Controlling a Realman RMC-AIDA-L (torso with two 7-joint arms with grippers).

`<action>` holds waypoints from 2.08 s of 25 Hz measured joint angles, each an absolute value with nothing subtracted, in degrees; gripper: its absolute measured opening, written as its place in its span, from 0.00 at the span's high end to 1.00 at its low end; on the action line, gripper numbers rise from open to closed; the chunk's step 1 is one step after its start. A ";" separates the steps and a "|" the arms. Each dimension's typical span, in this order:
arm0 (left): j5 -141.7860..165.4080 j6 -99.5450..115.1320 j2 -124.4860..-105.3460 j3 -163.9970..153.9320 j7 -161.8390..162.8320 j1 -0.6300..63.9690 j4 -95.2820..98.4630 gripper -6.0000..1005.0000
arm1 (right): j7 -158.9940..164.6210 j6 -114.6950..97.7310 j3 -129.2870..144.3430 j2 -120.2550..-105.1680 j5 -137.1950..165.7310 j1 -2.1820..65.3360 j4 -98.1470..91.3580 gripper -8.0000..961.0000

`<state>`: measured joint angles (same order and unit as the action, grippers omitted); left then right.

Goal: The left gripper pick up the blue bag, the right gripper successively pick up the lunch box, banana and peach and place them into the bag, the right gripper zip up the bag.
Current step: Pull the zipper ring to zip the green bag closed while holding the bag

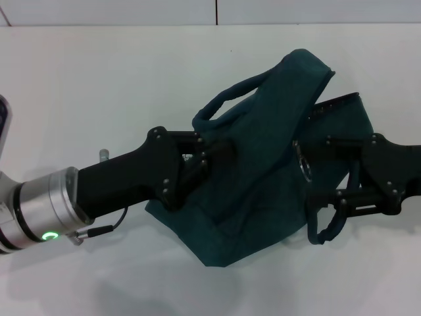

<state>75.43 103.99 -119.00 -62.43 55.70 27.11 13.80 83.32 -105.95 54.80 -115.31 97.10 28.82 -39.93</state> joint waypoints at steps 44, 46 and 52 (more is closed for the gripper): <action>74.87 103.68 -118.91 -62.31 55.36 27.78 13.79 0.94 | 83.42 -106.72 56.32 -114.10 96.52 29.43 -38.50 0.47; 75.01 103.69 -118.91 -62.31 55.31 27.78 13.80 0.94 | 83.52 -106.28 56.32 -114.16 96.52 29.41 -38.50 0.51; 75.28 103.74 -118.91 -62.31 55.27 27.73 13.80 0.94 | 84.33 -104.98 56.34 -114.43 96.51 29.50 -38.49 0.65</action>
